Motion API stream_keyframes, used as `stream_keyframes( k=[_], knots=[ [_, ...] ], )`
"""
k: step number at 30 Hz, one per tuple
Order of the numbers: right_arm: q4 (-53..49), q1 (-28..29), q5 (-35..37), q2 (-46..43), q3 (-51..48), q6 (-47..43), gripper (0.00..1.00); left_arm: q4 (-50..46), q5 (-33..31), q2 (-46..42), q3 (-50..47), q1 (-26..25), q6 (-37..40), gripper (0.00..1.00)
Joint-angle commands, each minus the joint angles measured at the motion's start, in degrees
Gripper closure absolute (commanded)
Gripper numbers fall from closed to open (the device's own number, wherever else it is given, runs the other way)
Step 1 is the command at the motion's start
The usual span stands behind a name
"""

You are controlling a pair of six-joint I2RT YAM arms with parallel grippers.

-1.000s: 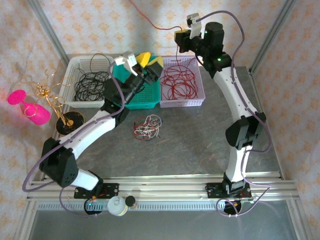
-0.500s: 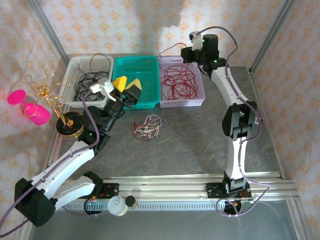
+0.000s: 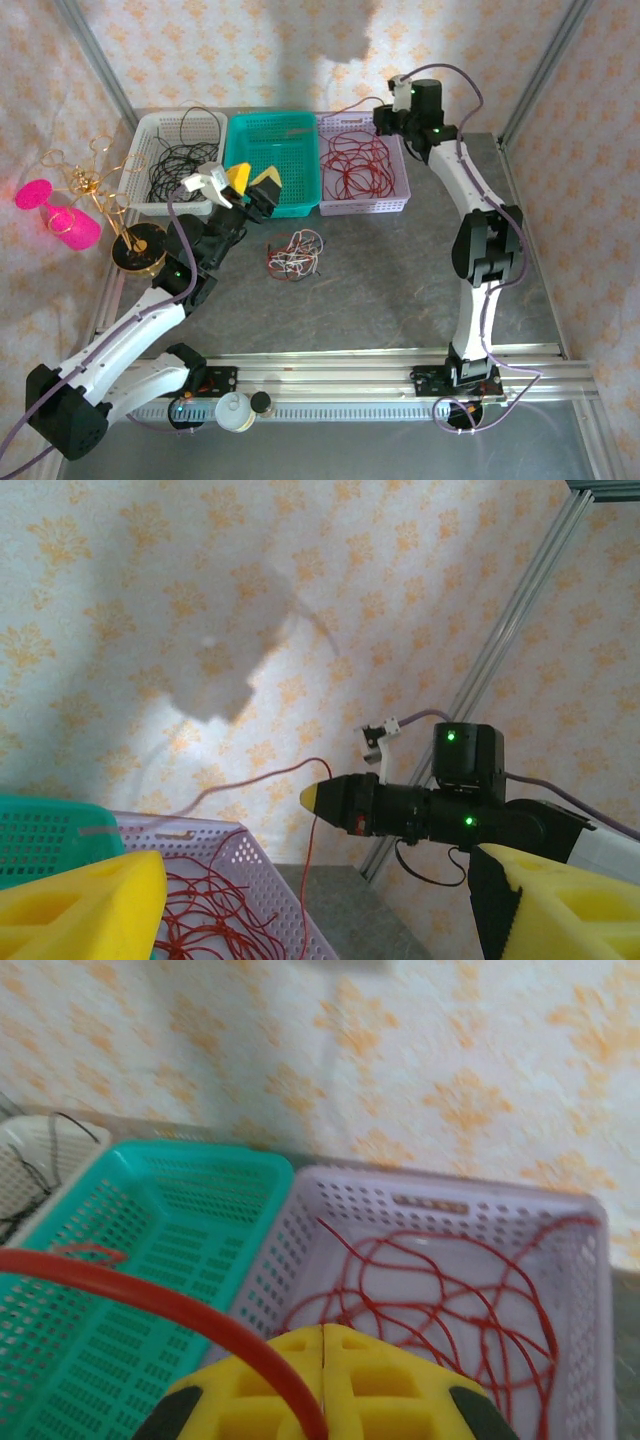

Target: Untangle the cables

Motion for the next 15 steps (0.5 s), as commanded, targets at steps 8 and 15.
stream_keyframes(
  k=[8, 15],
  knots=[
    [3.16, -5.23, 6.89, -4.7, -10.8, 0.54, 1.0, -0.91, -1.48, -1.42, -1.52, 0.07, 0.67, 0.22],
    [1.21, -3.65, 1.82, -0.55, -9.27, -1.94, 0.98, -0.85, -0.68, 0.14, -0.89, 0.03, 0.12, 0.22]
  ],
)
